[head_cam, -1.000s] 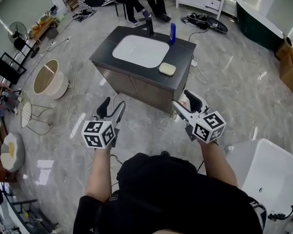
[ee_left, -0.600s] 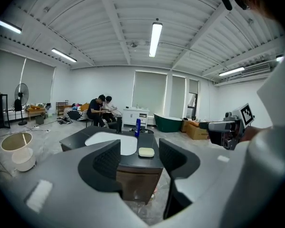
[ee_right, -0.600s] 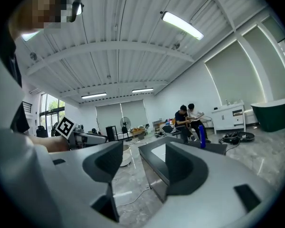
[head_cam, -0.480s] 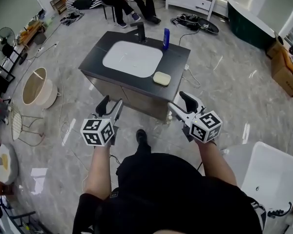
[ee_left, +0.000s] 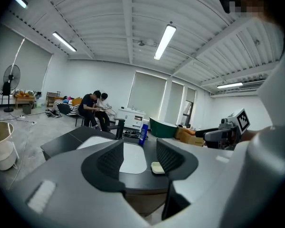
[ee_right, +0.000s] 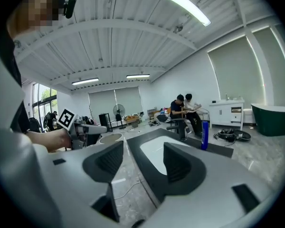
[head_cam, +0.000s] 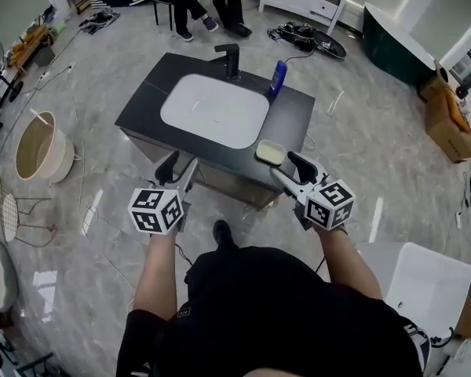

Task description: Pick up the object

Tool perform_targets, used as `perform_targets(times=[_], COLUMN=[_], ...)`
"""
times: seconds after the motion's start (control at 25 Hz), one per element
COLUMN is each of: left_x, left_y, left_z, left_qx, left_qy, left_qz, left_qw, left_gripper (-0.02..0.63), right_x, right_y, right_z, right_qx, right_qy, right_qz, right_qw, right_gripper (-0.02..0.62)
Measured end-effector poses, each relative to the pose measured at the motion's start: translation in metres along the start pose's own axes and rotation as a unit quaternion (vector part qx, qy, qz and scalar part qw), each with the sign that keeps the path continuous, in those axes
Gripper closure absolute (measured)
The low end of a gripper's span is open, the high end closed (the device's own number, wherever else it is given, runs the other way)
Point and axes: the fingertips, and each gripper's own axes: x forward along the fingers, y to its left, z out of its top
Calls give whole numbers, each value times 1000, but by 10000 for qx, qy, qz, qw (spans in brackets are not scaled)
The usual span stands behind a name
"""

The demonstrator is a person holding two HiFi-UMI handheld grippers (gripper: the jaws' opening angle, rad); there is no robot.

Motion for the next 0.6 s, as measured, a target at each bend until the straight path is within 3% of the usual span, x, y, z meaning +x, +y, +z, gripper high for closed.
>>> perform_targets(times=[0.32,0.6], left_x=[41,60], left_y=[66,86], left_z=[20,32], left_qx=[-286,-171], left_qy=[-1,51], left_qz=[-74,-257], left_qw=[9996,9995], left_gripper=[387,394], right_x=[70,92], right_y=[-14,-41], right_z=[26,42], right_qx=[-56,-100], right_qy=[203,135], right_qz=[-63,-407], right_qw=[9998,9990], right_gripper=[336,336])
